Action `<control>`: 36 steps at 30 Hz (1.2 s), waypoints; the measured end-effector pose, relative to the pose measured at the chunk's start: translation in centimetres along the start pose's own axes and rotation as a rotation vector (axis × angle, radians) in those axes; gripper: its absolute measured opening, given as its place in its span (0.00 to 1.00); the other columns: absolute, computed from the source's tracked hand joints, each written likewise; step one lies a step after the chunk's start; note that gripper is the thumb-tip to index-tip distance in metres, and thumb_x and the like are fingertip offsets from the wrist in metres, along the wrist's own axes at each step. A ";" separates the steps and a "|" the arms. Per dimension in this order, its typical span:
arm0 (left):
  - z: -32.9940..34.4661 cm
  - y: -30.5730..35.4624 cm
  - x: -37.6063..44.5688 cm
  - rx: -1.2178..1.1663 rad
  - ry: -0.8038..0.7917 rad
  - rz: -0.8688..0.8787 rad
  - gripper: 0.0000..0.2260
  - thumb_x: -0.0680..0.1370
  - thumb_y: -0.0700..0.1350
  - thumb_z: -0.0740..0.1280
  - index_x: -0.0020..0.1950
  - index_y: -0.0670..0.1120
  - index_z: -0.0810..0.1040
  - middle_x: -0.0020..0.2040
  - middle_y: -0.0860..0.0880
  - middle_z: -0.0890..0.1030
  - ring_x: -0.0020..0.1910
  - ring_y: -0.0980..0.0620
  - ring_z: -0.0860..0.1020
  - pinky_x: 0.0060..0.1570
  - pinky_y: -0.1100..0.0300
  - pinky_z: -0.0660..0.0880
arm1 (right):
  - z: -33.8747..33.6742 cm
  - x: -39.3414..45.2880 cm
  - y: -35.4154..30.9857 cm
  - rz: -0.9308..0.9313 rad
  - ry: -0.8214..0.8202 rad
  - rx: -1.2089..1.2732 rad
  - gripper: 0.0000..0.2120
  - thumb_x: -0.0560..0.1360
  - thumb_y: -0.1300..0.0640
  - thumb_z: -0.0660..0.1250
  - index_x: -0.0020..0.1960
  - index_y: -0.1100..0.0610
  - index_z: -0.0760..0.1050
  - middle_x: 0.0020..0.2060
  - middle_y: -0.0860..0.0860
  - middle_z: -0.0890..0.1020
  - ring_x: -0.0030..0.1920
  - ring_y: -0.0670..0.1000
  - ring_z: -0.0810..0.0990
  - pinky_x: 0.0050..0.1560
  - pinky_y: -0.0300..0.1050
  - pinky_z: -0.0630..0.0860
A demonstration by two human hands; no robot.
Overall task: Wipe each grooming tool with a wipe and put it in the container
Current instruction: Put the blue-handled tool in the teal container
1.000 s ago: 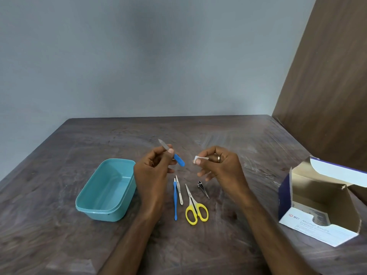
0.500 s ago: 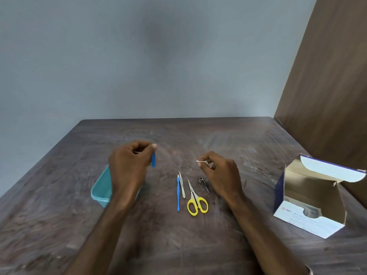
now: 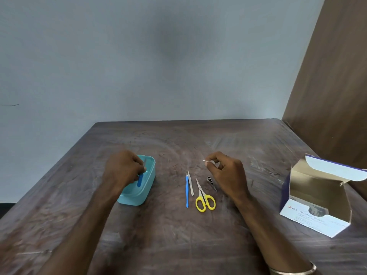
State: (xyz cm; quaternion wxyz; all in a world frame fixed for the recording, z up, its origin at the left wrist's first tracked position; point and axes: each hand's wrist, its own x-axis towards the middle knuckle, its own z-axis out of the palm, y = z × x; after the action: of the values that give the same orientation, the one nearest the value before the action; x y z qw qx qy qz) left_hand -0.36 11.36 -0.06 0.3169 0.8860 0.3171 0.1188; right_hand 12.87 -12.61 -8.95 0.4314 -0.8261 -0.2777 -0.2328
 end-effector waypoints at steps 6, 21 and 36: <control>1.3 -0.2 0.9 0.153 -0.077 -0.008 0.05 0.75 0.37 0.71 0.46 0.43 0.87 0.33 0.46 0.84 0.31 0.48 0.84 0.37 0.55 0.84 | -0.1 0.0 0.2 0.005 0.033 0.011 0.03 0.73 0.57 0.76 0.45 0.51 0.83 0.33 0.44 0.82 0.25 0.41 0.71 0.29 0.37 0.68; 1.8 -0.9 1.3 0.321 -0.120 -0.009 0.09 0.76 0.35 0.67 0.50 0.43 0.87 0.40 0.45 0.86 0.35 0.50 0.84 0.41 0.55 0.83 | -0.1 0.1 0.2 0.020 0.017 0.025 0.03 0.73 0.56 0.76 0.45 0.52 0.83 0.34 0.44 0.82 0.26 0.41 0.73 0.30 0.36 0.70; 3.2 5.1 -3.2 0.159 0.077 0.243 0.09 0.74 0.55 0.73 0.46 0.50 0.86 0.42 0.52 0.85 0.40 0.54 0.81 0.44 0.58 0.77 | 0.0 0.2 0.4 0.061 -0.007 0.087 0.12 0.74 0.50 0.74 0.57 0.45 0.82 0.43 0.43 0.87 0.33 0.45 0.81 0.36 0.45 0.81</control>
State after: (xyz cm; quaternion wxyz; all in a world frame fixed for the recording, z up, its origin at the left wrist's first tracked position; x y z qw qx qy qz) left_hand 0.99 4.69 0.73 0.2165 0.9349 0.2278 0.1649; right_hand 13.26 -12.77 -9.04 0.4728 -0.8156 -0.2636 -0.2044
